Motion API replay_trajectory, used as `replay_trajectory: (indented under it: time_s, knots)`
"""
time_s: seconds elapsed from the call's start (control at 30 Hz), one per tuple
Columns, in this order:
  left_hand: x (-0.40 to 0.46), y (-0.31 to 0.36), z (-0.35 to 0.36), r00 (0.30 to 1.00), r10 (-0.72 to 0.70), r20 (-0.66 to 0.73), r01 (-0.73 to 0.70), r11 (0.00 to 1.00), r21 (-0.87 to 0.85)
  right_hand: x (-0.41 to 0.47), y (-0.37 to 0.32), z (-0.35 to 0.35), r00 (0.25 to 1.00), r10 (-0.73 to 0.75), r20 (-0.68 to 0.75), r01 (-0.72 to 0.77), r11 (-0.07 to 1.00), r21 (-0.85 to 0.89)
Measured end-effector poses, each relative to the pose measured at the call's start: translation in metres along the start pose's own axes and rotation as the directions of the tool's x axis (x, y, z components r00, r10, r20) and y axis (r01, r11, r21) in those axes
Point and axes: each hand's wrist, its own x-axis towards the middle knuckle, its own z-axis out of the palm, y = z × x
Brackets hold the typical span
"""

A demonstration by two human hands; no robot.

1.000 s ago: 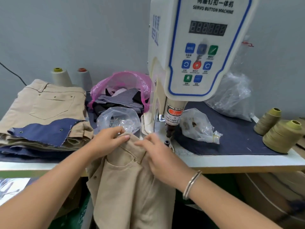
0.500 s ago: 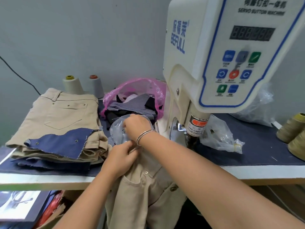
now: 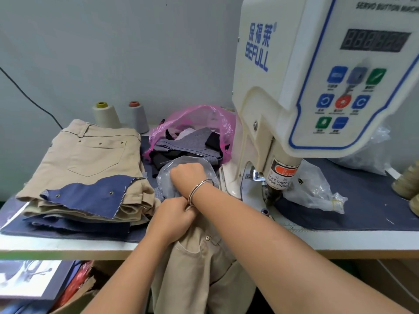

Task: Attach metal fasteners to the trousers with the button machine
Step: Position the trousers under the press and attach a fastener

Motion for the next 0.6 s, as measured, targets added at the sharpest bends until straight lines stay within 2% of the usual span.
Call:
replay_trajectory:
  time_s: [0.23, 0.43, 0.6]
  knots:
    - [0.001, 0.001, -0.001, 0.998, -0.032, 0.062, 0.033, 0.999, -0.009, 0.002, -0.002, 0.005, 0.999, 0.039, -0.003, -0.039, 0.999, -0.011]
    - [0.001, 0.0, 0.0, 1.0, -0.018, 0.01, 0.018, 0.999, 0.033, -0.004, 0.002, 0.007, 0.997, 0.046, -0.064, -0.044, 0.999, 0.027]
    - [-0.002, 0.002, -0.003, 1.0, 0.023, -0.015, -0.024, 0.999, -0.035, -0.015, 0.006, 0.005, 0.994, 0.029, -0.106, -0.022, 0.997, 0.068]
